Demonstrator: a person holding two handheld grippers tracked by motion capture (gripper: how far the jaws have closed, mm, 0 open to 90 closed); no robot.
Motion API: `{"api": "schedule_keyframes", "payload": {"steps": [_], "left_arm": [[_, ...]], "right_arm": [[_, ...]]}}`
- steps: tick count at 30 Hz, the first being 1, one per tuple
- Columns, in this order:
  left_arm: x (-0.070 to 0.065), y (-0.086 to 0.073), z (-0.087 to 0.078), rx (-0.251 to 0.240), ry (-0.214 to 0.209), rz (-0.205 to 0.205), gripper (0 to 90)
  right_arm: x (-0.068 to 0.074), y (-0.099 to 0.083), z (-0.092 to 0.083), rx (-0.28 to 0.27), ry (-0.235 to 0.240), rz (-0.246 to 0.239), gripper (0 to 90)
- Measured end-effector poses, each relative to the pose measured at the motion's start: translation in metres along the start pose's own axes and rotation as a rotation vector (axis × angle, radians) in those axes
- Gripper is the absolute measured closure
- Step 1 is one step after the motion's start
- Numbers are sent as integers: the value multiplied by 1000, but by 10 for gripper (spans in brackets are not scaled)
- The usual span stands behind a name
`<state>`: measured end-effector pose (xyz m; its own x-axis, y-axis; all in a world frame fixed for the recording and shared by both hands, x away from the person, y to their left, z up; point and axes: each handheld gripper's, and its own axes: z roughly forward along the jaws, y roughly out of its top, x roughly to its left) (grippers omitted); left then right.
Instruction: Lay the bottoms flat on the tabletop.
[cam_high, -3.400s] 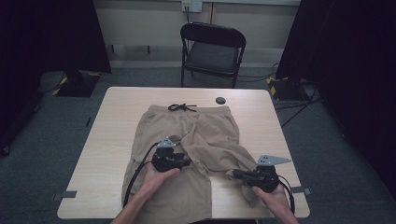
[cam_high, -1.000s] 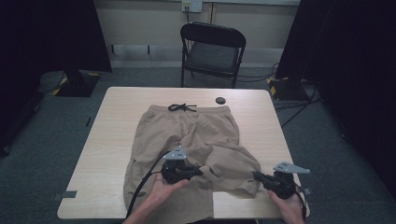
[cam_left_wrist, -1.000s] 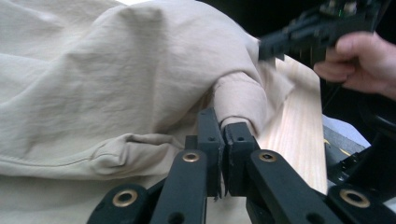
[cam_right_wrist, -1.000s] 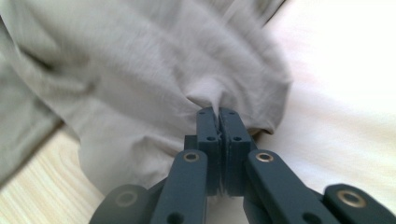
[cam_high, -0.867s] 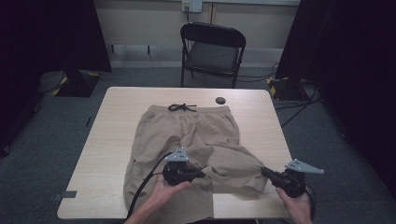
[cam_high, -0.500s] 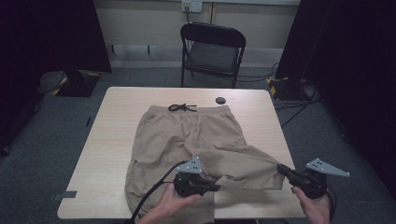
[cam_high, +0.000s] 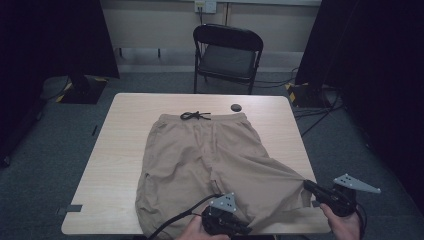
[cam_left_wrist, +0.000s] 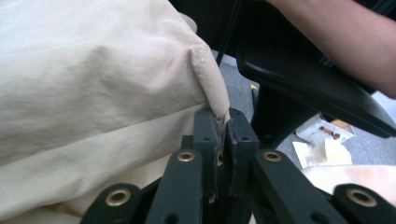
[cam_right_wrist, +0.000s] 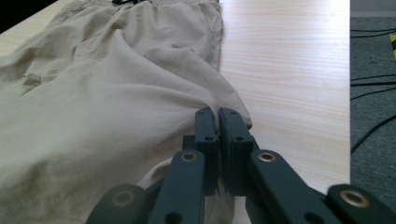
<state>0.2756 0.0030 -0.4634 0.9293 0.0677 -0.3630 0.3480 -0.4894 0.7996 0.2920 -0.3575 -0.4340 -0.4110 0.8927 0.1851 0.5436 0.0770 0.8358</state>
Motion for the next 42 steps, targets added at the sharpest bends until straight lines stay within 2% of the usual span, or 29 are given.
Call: {"api": "schedule_keyframes", "payload": {"steps": [3,5,7,9,13,14,15,17,19,21,22,23,24,25,27,29,30,31,33,34,35,38,40,41,42], "left_arm": [[-3,-3,0,7,-32,-6,785],[-6,-4,-2,12,-61,10,762],[-9,-4,-6,8,-64,18,724],[-8,-3,-10,-5,-55,19,703],[9,-4,-25,-47,-3,-33,668],[9,-4,-25,-47,-3,-33,658],[22,-5,-37,-66,41,-57,649],[36,-9,-53,-91,100,-93,638],[50,-16,-73,-120,156,-137,635],[62,-23,-93,-155,210,-171,634],[62,-23,-93,-155,210,-171,632],[70,-31,-113,-175,265,-197,633],[70,-31,-113,-175,265,-197,633],[77,-37,-130,-191,305,-214,631],[81,-42,-143,-197,343,-223,621],[83,-48,-154,-197,370,-237,614],[83,-48,-154,-197,370,-237,604],[84,-52,-160,-187,389,-238,594],[87,-57,-167,-174,432,-248,589],[89,-65,-171,-159,451,-264,589],[92,-72,-172,-142,465,-282,588],[97,-90,-173,-70,508,-300,592],[99,-94,-174,-59,522,-312,592],[100,-99,-175,-42,540,-316,591],[100,-100,-176,-50,533,-326,591]], "right_arm": [[-1,-4,-3,8,3,-1,792],[-2,-5,-5,4,-7,2,754],[-3,-5,-5,0,-6,5,717],[-1,-5,-3,9,0,1,701],[4,-7,14,47,21,-8,679],[4,-7,14,47,21,-8,679],[7,-10,28,82,26,-26,645],[6,-13,40,104,34,-33,612],[5,-17,53,139,17,-35,567],[5,-23,63,183,23,-29,547],[6,-26,66,202,19,-39,534],[8,-29,67,194,21,-44,532],[8,-29,67,194,21,-44,532],[11,-30,65,201,33,-43,529],[16,-35,62,199,45,-65,523],[20,-38,56,212,74,-60,523],[20,-38,56,212,74,-60,523],[25,-42,50,224,94,-72,522],[27,-43,48,223,97,-75,522],[34,-46,44,247,120,-96,523],[36,-46,43,255,123,-102,522],[41,-46,42,273,124,-112,496],[42,-45,43,273,126,-113,482],[43,-37,44,233,128,-107,482],[45,-33,45,216,136,-111,482]]}}
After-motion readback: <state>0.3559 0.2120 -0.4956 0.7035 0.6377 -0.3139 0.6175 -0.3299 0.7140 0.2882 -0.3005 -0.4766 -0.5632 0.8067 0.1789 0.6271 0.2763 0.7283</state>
